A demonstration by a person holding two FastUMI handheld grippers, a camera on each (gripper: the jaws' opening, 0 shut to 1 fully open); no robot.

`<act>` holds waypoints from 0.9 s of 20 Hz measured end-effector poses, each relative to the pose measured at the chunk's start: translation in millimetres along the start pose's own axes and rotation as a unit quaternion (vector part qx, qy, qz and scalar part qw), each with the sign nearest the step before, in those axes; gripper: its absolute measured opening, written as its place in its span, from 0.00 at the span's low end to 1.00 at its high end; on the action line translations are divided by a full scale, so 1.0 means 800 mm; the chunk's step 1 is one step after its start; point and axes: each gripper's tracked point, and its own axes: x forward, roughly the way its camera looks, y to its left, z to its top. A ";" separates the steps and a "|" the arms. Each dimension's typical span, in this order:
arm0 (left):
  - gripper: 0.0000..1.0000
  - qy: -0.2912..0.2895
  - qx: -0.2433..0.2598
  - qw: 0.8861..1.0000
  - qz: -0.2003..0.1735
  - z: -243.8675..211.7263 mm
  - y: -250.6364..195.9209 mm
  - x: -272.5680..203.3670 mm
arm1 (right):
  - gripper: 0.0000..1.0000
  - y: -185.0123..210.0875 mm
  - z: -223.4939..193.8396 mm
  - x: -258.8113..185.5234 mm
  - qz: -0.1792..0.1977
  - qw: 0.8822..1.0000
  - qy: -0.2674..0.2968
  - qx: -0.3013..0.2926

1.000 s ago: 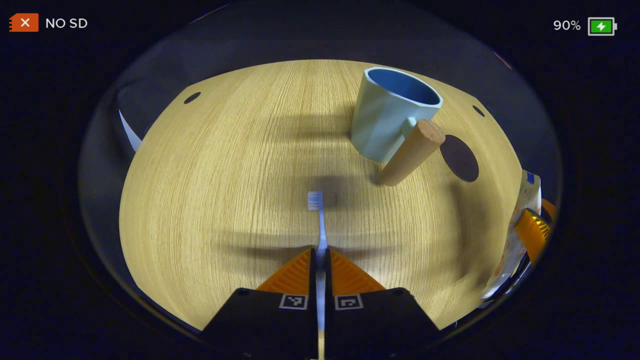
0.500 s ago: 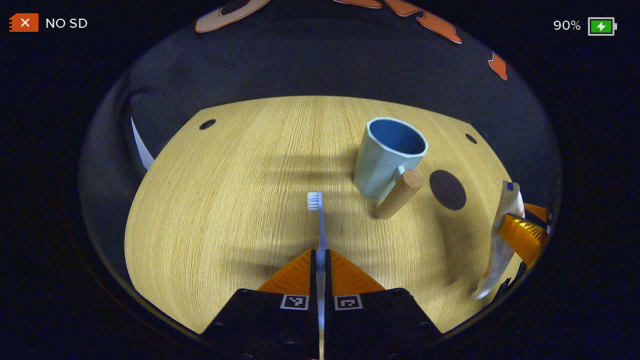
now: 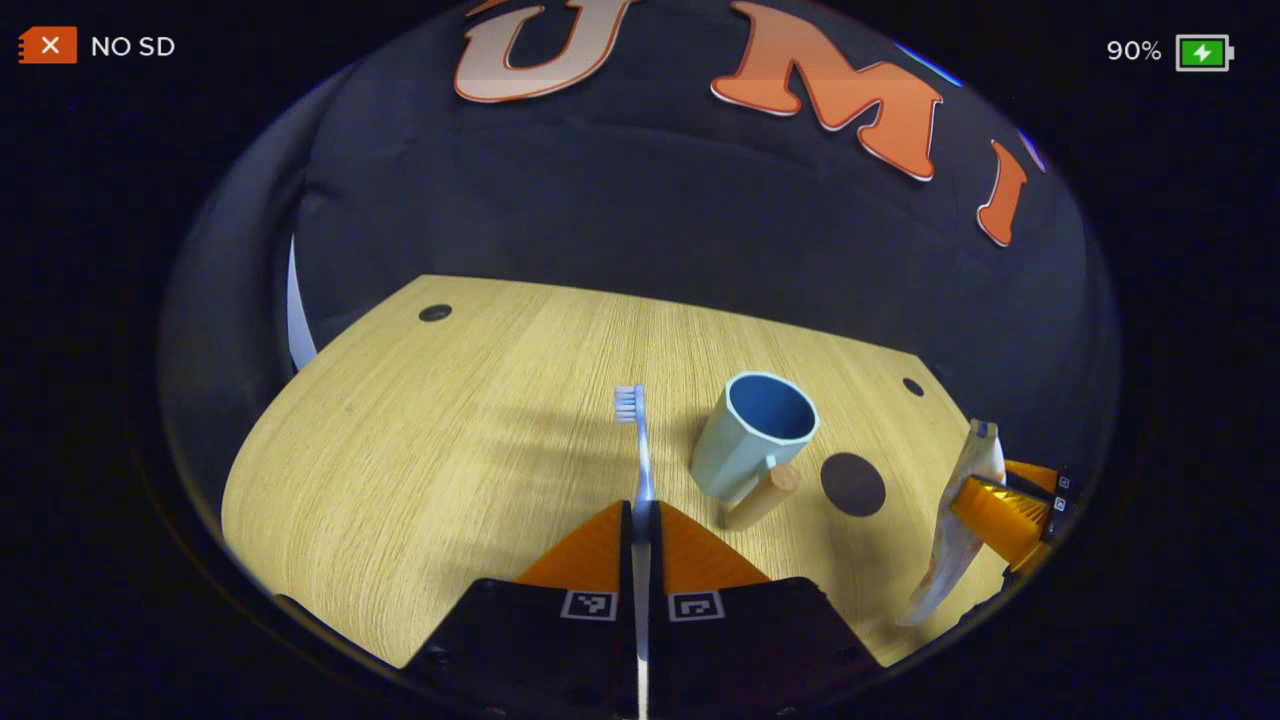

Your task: Put the toothbrush and toothpaste on the desktop into the cup, then pick up the cup and place it on the coaster on the desktop.

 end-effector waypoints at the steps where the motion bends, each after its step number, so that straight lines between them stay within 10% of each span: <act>1: 0.04 -0.025 0.005 1.000 0.002 0.016 0.005 -0.004 | 0.11 0.000 0.003 -0.001 -0.001 1.000 -0.008 -0.001; 18: 0.04 -0.257 0.028 0.965 -0.046 0.166 -0.039 -0.026 | 0.10 -0.029 0.065 0.031 -0.059 0.987 -0.147 -0.020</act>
